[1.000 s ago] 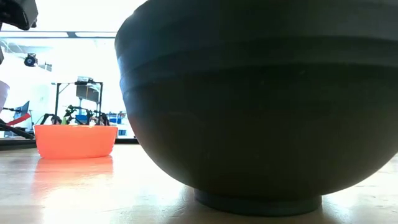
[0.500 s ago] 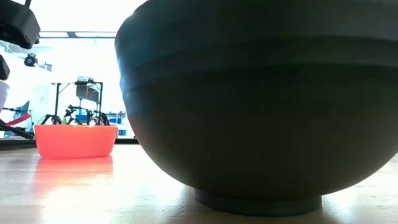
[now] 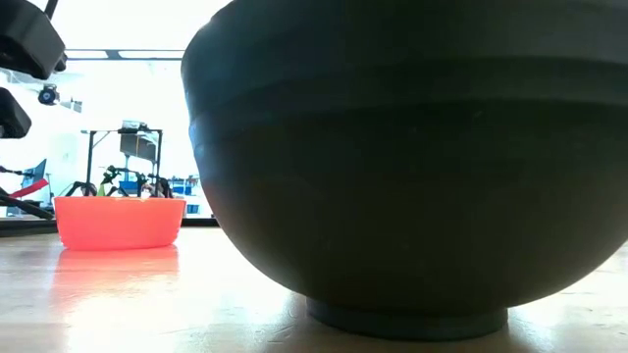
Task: Nest bowls inside each other
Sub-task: Stack the violet bowl on top of the green bowl
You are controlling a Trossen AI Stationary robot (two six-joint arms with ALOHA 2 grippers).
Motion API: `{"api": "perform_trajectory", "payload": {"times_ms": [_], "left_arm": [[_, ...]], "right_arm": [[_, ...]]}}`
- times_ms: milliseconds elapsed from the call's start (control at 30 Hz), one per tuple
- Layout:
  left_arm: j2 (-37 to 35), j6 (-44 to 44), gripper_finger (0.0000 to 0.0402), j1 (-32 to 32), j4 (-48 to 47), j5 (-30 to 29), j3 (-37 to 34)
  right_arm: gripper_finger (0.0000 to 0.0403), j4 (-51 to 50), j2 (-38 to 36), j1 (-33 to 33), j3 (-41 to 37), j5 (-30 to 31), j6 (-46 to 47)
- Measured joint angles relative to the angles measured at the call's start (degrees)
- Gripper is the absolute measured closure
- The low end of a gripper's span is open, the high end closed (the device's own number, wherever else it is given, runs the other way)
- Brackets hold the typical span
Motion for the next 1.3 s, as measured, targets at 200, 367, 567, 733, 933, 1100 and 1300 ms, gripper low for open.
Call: {"api": "perform_trajectory", "payload": {"times_ms": [200, 367, 567, 733, 933, 1100, 1300], "left_arm": [[-1.5, 0.0, 0.0390, 0.1, -0.1, 0.4, 0.0], [-4.5, -0.2, 0.0399, 1.0, -0.7, 0.6, 0.4], [-9.4, -0.2, 0.0400, 4.5, -0.7, 0.3, 0.4], [-13.8, 3.3, 0.0401, 9.6, 0.2, -5.5, 2.5], [-17.6, 14.7, 0.0401, 20.9, 18.5, -7.6, 3.8], [-15.2, 16.2, 0.0401, 32.6, 25.8, -6.8, 4.8], [-5.0, 16.5, 0.0401, 43.7, 25.1, 8.4, 15.2]], "right_arm": [[0.0394, 0.0, 0.0, 0.0, 0.0, 0.0, 0.0], [0.0394, 0.0, 0.0, 0.0, 0.0, 0.0, 0.0], [0.0394, 0.0, 0.0, 0.0, 0.0, 0.0, -0.9], [0.0394, 3.8, -0.9, 0.2, 0.0, 5.4, -1.7], [0.0394, 10.7, -4.8, 0.4, -0.2, 9.2, -9.2], [0.0394, 10.6, -9.3, 0.6, -2.1, 9.2, -11.0], [0.0394, 10.4, -15.6, 2.6, -6.7, 9.1, -7.3]]}}
